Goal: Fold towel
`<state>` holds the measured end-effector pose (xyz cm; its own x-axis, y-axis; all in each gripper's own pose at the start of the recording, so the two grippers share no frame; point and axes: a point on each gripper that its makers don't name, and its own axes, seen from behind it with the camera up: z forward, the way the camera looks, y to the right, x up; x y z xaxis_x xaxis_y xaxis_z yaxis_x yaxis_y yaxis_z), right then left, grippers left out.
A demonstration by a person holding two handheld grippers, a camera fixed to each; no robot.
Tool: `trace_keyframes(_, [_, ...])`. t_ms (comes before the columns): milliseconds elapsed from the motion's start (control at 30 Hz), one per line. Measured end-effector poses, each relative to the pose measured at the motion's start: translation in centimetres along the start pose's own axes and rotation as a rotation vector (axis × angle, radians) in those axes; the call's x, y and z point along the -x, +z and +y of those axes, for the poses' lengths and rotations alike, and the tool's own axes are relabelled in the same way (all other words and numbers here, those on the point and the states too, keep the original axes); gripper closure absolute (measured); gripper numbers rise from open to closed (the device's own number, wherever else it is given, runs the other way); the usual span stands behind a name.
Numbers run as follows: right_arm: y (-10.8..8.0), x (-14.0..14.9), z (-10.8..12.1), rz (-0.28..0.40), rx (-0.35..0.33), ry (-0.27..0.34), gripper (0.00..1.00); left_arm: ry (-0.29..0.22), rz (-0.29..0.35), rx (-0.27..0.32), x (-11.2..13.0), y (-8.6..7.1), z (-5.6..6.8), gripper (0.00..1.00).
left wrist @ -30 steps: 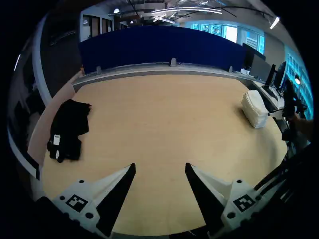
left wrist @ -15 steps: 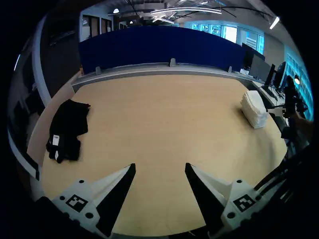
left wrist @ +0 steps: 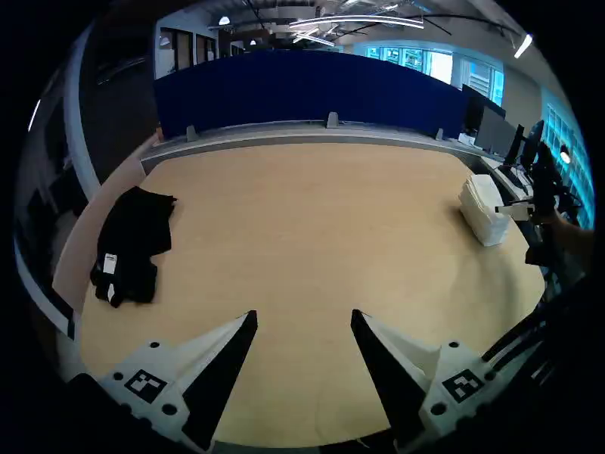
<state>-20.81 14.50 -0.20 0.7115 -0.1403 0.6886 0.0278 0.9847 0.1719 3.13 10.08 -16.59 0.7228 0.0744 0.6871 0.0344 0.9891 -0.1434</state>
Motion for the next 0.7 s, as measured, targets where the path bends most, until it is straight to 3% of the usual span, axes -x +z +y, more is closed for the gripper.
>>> trace_keyframes(300, [1.2, 1.7, 0.9, -0.027, 0.016, 0.025, 0.0, -0.005, -0.005, -0.007, 0.3, 0.1, -0.6, 0.08])
trace_keyframes(700, [2.0, 2.8, 0.9, -0.039, 0.009, 0.026, 0.0, -0.009, -0.005, -0.006, 0.3, 0.3, -0.3, 0.08])
